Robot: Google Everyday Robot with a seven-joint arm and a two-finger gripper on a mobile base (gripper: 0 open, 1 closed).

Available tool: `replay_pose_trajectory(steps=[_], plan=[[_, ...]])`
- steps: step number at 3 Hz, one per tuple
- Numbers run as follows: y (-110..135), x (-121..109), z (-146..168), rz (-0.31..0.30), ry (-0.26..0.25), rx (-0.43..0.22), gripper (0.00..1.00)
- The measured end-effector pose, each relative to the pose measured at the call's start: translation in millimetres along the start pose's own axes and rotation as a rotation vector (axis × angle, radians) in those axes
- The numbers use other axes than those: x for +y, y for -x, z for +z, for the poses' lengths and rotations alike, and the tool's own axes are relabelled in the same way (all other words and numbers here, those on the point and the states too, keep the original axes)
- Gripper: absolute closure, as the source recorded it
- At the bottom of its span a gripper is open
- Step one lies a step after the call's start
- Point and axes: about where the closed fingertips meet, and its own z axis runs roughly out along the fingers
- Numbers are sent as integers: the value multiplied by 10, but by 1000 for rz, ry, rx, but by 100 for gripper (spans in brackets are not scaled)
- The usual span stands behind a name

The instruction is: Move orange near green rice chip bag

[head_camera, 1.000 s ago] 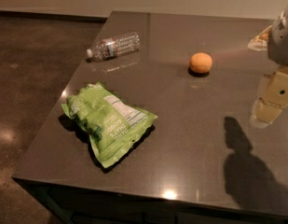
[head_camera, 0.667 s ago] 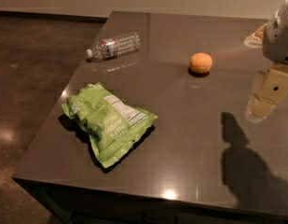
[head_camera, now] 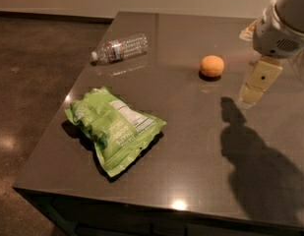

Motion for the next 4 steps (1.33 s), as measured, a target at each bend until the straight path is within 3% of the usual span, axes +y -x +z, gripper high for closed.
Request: replay_pose_trajectory(steps=[3, 4], plan=[[106, -1019, 872, 180, 35, -100, 0], [148, -1152, 1148, 212, 54, -117, 0]])
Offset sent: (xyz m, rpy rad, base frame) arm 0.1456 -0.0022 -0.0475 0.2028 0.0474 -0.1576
